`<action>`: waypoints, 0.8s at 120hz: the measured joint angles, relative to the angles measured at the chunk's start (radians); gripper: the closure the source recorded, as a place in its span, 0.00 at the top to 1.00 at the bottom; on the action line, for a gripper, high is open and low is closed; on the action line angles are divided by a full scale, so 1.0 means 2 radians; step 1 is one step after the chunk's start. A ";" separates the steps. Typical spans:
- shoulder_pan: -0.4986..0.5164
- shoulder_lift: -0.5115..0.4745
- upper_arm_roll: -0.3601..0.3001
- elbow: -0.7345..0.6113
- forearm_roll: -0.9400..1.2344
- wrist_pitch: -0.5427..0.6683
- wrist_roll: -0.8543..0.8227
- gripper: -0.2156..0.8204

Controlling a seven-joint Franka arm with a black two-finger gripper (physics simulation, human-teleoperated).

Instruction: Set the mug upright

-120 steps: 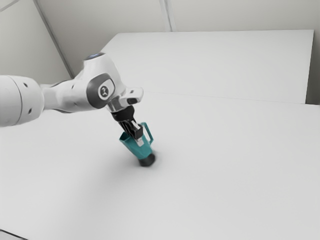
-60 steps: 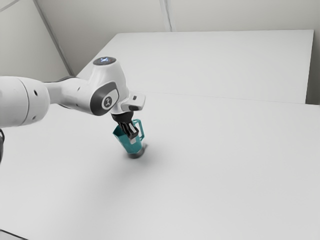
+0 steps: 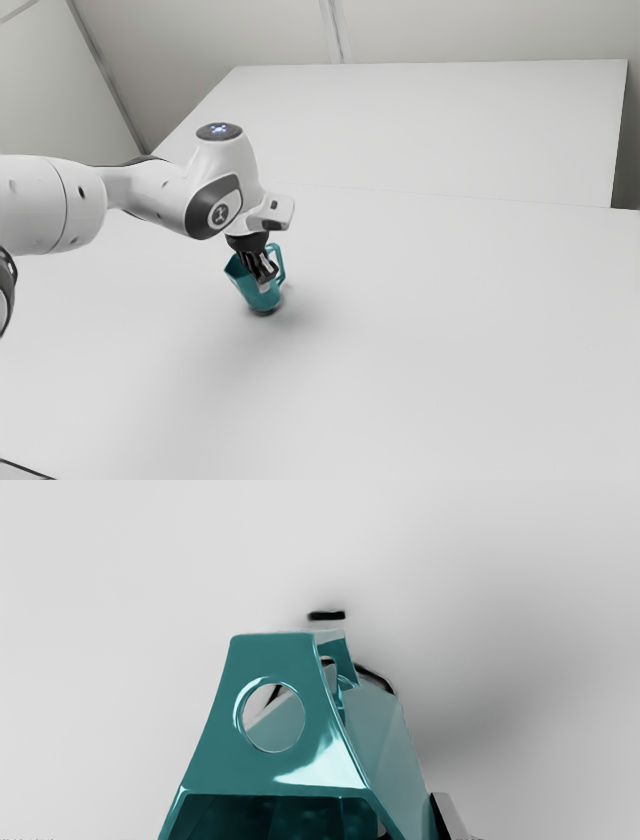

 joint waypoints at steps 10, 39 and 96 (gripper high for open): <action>0.000 0.004 0.000 -0.001 0.002 0.002 -0.005 0.05; -0.001 0.005 0.000 -0.001 0.001 0.004 -0.014 0.16; -0.001 -0.063 0.000 0.000 -0.003 -0.037 -0.015 0.72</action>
